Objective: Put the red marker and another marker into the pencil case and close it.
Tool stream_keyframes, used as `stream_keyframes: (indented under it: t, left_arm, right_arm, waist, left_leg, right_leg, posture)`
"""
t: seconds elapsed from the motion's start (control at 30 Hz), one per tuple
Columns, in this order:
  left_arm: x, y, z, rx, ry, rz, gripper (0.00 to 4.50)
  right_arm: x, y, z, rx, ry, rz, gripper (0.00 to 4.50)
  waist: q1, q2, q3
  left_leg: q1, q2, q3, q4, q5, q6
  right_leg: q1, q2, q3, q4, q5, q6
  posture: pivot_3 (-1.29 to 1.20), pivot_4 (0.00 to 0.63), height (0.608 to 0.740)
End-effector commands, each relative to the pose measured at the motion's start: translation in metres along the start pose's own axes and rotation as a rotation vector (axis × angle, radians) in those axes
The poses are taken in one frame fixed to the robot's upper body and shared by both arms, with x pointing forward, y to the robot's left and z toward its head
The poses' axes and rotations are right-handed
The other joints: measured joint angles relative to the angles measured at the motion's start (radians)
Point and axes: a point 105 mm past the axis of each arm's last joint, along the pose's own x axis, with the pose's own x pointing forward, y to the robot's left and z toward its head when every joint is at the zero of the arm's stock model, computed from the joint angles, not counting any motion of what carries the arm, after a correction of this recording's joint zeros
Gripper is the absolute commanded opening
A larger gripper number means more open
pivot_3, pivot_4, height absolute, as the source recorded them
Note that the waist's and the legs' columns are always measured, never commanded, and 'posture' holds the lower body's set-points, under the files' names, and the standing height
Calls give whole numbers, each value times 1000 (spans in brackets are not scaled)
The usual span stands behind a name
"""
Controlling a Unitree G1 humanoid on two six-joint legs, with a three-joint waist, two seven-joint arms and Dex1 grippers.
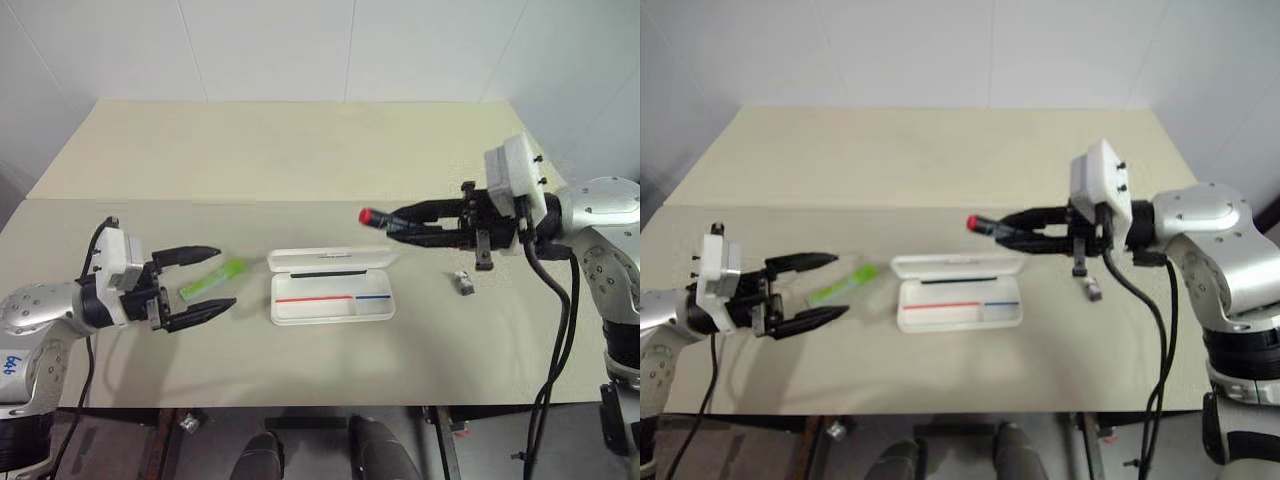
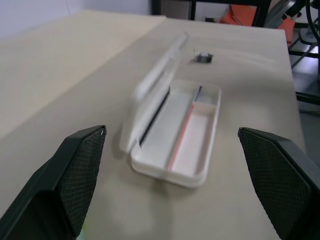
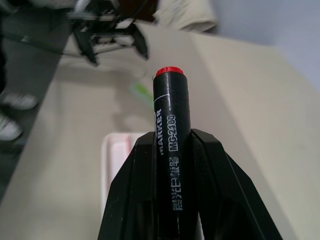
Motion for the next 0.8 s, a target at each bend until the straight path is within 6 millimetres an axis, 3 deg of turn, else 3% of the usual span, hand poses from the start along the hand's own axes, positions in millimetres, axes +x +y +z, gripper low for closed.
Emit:
stream_keyframes:
  t: [0.03, 0.4, 0.8]
  left_arm:
    - [-6, -2, 9, 39, -13, -9, 4500]
    - [-19, -12, 6, 4, 13, 2, 4500]
    - [-24, -15, 3, -16, 28, 6, 4500]
  right_arm:
    - [14, 13, -18, -62, 94, 42, 1354]
    - [80, 30, -41, -228, 81, 3, 1354]
    - [106, 17, -60, -318, 128, -120, 1354]
  waist:
    - [1, 0, 0]
    - [0, 0, 0]
    - [0, -2, -1]
  left_leg:
    - [0, 0, 0, 0, 0, 0]
    - [0, 0, 0, -1, 0, 0]
    - [0, 0, 0, -1, 0, -1]
  right_leg:
    - [0, 0, 0, -1, 0, 0]
    - [-1, 0, 0, -1, 1, 2]
    - [0, 0, 0, 0, 0, -1]
  posture:
    - [0, 150, 740]
    - [0, 150, 740]
    - [0, 150, 740]
